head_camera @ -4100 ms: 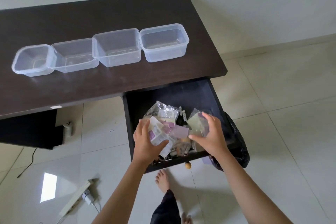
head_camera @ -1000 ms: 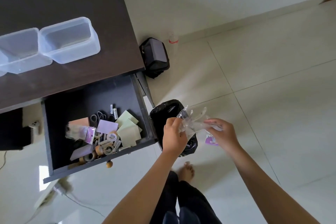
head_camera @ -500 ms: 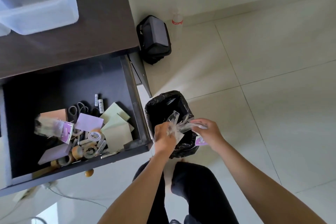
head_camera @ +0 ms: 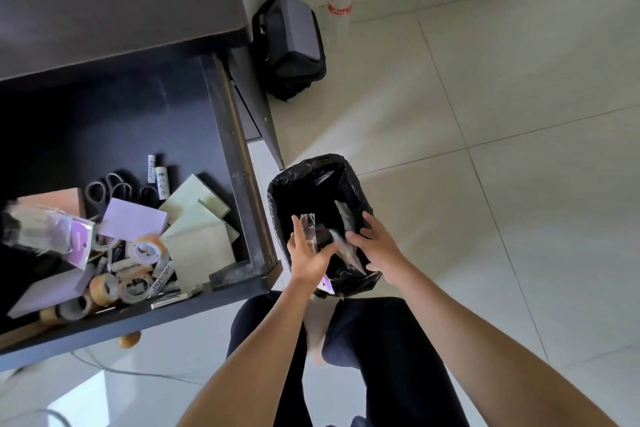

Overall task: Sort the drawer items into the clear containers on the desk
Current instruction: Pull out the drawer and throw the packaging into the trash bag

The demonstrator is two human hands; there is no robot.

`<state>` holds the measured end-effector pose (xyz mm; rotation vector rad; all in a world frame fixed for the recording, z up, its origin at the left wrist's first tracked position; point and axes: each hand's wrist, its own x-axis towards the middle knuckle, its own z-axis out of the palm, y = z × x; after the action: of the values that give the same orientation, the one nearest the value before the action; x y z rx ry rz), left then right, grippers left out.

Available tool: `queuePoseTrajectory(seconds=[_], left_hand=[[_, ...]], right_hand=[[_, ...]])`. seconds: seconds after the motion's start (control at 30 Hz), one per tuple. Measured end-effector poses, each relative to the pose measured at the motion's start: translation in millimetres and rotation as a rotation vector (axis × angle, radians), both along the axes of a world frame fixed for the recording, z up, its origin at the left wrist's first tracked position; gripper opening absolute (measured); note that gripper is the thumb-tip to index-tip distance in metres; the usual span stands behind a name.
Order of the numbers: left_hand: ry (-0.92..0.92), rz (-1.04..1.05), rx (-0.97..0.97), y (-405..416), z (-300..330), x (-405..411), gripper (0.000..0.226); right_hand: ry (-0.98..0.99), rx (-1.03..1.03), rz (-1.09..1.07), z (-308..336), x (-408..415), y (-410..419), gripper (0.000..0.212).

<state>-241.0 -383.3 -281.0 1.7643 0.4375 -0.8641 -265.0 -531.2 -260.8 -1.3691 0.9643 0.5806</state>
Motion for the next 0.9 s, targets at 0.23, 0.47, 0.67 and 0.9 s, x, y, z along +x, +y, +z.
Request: queuePoseTrajectory(seconds=[0.23, 0.47, 0.67, 0.9], left_hand=[[-0.048, -0.093, 0.001, -8, 45, -2, 0.092], [-0.107, -0.159, 0.041, -11, 112, -6, 0.068], [-0.15, -0.166, 0.172, -20, 151, 1, 0.069], [-0.203, -0.153, 0.2, -21, 154, 5, 0.077]], right_hand=[[-0.047, -0.01, -0.043, 35, -7, -1, 0.064], [-0.118, -0.08, -0.033, 107, -27, -6, 0.053], [-0.184, -0.108, -0.049, 158, -35, -16, 0.048], [-0.229, -0.129, -0.008, 173, -36, -18, 0.042]])
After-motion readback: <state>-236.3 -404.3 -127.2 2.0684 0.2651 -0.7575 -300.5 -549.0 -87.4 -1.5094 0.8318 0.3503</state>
